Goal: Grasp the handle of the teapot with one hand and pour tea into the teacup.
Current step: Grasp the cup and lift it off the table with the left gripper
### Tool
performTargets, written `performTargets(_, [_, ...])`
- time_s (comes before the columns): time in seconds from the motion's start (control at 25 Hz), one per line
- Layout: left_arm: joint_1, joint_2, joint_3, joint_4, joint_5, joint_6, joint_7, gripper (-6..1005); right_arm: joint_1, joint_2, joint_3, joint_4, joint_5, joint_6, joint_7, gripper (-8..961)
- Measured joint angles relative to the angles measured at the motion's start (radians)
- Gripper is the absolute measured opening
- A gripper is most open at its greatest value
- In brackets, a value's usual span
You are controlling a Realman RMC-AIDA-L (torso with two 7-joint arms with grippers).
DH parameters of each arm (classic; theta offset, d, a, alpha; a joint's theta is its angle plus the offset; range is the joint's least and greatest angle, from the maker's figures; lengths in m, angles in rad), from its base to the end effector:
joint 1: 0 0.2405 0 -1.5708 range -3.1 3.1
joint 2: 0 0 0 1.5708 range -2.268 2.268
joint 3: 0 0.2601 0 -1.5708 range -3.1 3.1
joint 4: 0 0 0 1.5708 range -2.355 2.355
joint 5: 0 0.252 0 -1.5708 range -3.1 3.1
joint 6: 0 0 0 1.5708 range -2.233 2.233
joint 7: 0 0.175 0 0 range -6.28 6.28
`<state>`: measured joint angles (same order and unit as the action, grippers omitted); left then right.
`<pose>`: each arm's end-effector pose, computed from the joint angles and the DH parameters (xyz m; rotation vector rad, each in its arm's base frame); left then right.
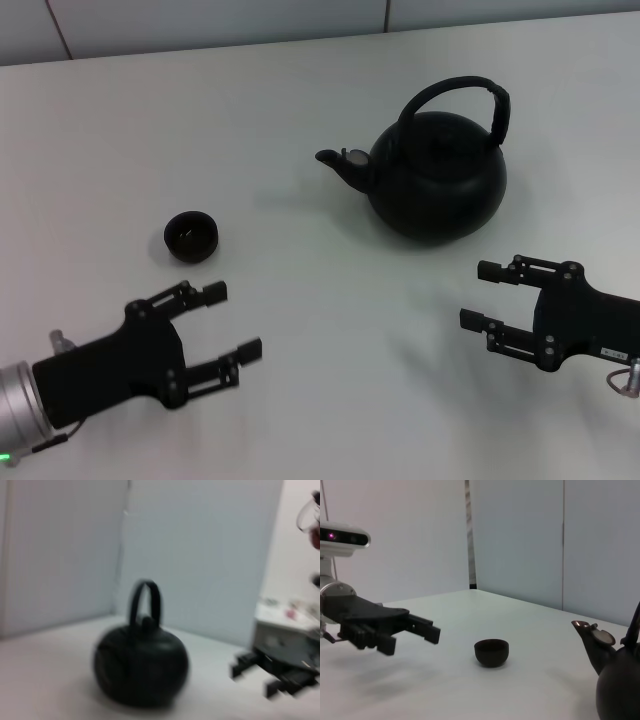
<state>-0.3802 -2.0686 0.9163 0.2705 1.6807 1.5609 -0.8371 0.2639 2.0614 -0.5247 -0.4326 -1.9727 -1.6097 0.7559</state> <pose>-0.3142 0.2817 -0.0978 -2.6856 -0.4631 -0.9121 0.3731 0.2662 -0.0405 -2.5266 0.3880 0.7009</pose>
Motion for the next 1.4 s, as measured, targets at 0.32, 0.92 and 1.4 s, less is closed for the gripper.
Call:
performTargets(0.32, [0.052, -0.002, -0.104, -0.115, -0.299, -0.035, 0.212, 811, -0.003, 0.003, 0.002, 0.0, 0.005, 0.001, 0.001, 607])
performTargets(0.92, [0.049, -0.005, -0.108, -0.183, -0.308, -0.133, 0.394, 811, 0.001, 0.003, 0.003, -0.002, 0.008, 0.001, 0.002, 607])
performTargets(1.4, [0.019, -0.009, -0.082, -0.202, -0.307, -0.241, 0.414, 810, -0.001, 0.003, 0.005, -0.003, 0.008, 0.002, 0.002, 607])
